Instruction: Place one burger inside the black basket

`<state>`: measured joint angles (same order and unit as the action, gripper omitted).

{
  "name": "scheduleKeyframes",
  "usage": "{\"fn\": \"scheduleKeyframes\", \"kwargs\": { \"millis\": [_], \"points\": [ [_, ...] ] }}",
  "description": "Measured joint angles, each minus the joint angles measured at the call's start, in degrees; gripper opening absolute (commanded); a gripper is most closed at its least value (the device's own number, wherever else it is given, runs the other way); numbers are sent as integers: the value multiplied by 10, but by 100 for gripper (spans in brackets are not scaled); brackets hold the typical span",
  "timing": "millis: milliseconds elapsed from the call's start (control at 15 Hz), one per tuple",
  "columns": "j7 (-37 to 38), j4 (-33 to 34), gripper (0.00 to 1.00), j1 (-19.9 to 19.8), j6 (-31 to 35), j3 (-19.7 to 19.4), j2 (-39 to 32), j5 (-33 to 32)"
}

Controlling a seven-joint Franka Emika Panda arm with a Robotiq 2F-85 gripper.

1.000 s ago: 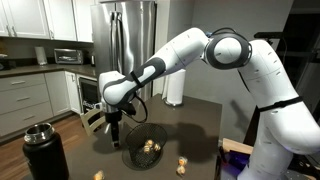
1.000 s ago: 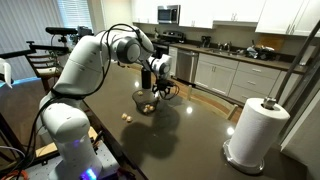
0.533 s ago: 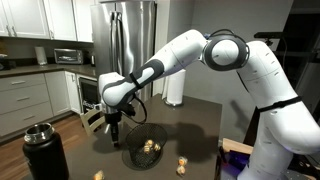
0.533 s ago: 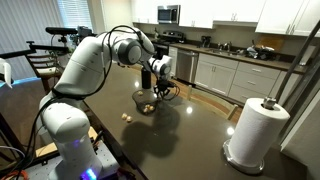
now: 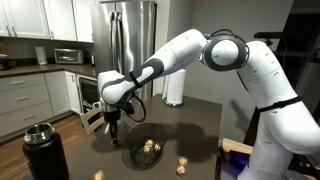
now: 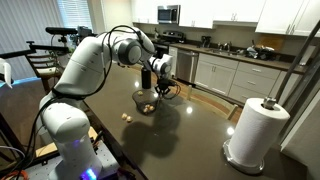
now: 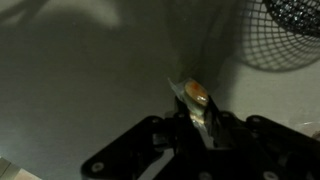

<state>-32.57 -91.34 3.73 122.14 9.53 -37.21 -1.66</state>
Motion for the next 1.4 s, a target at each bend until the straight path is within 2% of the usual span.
{"fn": "scheduleKeyframes", "kwargs": {
  "millis": [733,1067,1400],
  "points": [
    [7,0,9,5,-15,-5,24,-39],
    [29,-1,9,12,-54,-5,52,-40],
    [41,-27,9,18,-62,-5,100,-40]
  ]
}}
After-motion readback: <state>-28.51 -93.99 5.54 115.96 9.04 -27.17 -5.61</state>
